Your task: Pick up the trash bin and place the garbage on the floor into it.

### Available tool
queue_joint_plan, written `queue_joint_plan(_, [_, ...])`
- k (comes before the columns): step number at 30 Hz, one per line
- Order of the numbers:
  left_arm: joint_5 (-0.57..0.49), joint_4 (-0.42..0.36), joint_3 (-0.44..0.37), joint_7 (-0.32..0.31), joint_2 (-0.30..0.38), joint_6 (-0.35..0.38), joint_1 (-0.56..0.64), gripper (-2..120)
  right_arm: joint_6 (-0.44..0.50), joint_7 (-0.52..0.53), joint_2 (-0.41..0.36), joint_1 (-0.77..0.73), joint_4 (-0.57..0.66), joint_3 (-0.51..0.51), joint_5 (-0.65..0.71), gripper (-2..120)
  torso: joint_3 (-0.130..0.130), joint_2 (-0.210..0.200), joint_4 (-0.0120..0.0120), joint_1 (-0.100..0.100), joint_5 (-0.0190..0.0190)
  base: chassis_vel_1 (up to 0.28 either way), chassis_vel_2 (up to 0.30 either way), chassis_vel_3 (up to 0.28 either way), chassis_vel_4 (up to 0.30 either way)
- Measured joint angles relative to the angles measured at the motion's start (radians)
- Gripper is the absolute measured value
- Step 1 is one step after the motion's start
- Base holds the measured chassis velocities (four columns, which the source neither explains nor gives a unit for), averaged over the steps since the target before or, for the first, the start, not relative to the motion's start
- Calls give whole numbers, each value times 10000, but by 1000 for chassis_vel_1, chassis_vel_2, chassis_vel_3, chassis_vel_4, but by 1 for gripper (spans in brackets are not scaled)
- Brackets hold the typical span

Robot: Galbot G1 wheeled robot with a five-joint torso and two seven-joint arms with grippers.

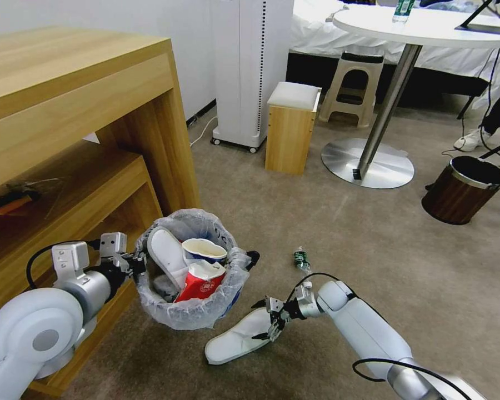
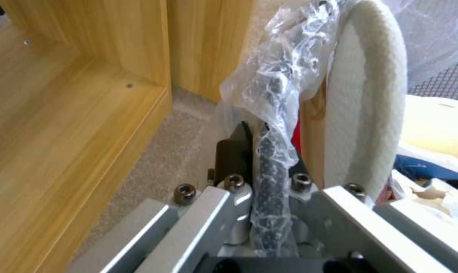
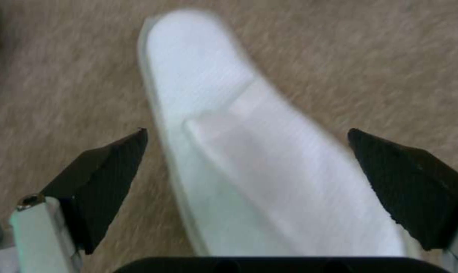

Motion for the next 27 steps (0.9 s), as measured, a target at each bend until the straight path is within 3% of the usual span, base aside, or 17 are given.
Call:
queue_joint_plan(5, [-5, 9, 31, 10, -11, -6, -39, 0, 144, -31, 22, -49, -72, 103, -739, 100, 0, 0, 0, 0, 0, 0, 0, 0, 0])
queue_joint_plan(21, [-8, 35, 15, 31, -10, -22, -12, 0, 209, -105, -80, -74, -257, 230, -1269, 100, -1, 1, 0, 0, 0, 0, 0, 0, 0])
queue_joint_plan(27, [-6, 32, 20, 34, -9, -22, -17, 0, 171, 23, -136, -65, -273, 305, -1381, 94, -1, 1, 0, 0, 0, 0, 0, 0, 0])
